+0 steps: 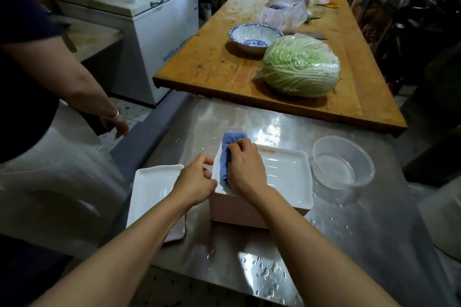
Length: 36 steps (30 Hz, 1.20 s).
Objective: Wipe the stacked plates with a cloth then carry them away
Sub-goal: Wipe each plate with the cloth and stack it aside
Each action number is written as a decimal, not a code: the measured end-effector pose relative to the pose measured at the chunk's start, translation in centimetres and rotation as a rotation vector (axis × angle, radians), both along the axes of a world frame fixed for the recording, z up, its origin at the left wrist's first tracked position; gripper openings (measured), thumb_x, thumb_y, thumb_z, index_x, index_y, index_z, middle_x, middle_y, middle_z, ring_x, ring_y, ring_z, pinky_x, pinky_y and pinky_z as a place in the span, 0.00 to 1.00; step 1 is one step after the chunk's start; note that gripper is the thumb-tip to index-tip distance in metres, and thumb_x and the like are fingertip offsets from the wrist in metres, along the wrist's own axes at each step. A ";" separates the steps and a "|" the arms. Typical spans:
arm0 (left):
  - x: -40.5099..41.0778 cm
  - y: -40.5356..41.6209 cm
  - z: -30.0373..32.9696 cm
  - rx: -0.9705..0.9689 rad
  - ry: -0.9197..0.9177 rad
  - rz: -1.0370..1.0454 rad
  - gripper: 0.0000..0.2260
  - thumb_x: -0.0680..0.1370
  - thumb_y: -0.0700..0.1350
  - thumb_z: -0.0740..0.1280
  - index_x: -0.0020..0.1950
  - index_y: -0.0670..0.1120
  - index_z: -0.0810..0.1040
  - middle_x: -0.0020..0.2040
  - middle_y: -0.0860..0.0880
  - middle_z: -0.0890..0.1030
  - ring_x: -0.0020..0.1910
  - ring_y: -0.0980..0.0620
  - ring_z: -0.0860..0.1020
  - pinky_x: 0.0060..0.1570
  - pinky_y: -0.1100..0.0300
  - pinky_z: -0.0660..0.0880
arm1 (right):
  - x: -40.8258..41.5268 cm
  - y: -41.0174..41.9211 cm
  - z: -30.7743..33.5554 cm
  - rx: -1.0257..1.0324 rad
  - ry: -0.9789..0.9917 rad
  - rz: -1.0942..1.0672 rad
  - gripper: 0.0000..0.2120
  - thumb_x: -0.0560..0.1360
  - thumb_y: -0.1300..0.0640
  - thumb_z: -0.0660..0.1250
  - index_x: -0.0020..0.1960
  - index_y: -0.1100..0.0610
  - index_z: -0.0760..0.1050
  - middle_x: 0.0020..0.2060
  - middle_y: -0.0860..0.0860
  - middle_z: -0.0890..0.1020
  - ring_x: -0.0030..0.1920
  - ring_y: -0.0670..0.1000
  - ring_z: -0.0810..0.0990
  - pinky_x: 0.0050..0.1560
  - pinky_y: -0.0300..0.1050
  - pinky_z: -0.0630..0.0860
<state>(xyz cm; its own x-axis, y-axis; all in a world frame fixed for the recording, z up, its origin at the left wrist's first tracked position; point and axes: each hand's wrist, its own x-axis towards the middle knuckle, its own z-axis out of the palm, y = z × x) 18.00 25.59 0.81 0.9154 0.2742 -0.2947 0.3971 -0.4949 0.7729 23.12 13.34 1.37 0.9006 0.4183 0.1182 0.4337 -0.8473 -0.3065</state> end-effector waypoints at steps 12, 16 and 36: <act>0.6 0.2 0.3 -0.029 0.019 -0.083 0.17 0.69 0.33 0.66 0.54 0.47 0.69 0.36 0.44 0.75 0.33 0.46 0.75 0.33 0.54 0.75 | 0.1 -10.3 1.2 -0.369 -0.152 -0.293 0.13 0.75 0.54 0.58 0.57 0.57 0.72 0.57 0.54 0.73 0.55 0.56 0.69 0.55 0.47 0.64; 0.6 0.1 0.4 -0.039 0.010 -0.061 0.18 0.68 0.31 0.65 0.54 0.45 0.69 0.34 0.44 0.75 0.32 0.45 0.75 0.34 0.51 0.76 | -1.9 -10.4 1.7 -0.441 -0.151 -0.235 0.12 0.77 0.55 0.54 0.57 0.56 0.71 0.56 0.54 0.74 0.55 0.56 0.69 0.59 0.48 0.62; -1.0 1.0 -0.7 -0.379 -0.033 -0.095 0.14 0.77 0.36 0.62 0.59 0.50 0.68 0.30 0.49 0.73 0.24 0.56 0.72 0.25 0.64 0.71 | -6.9 -0.6 0.9 -0.011 0.088 0.048 0.17 0.73 0.56 0.65 0.60 0.59 0.72 0.57 0.57 0.71 0.56 0.58 0.67 0.55 0.49 0.68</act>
<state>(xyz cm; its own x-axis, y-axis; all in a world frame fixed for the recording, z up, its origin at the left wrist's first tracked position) 17.02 26.64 0.13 0.9422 0.0651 -0.3288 0.3351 -0.2056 0.9195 16.21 12.79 2.32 0.8860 0.4624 0.0348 0.4460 -0.8294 -0.3365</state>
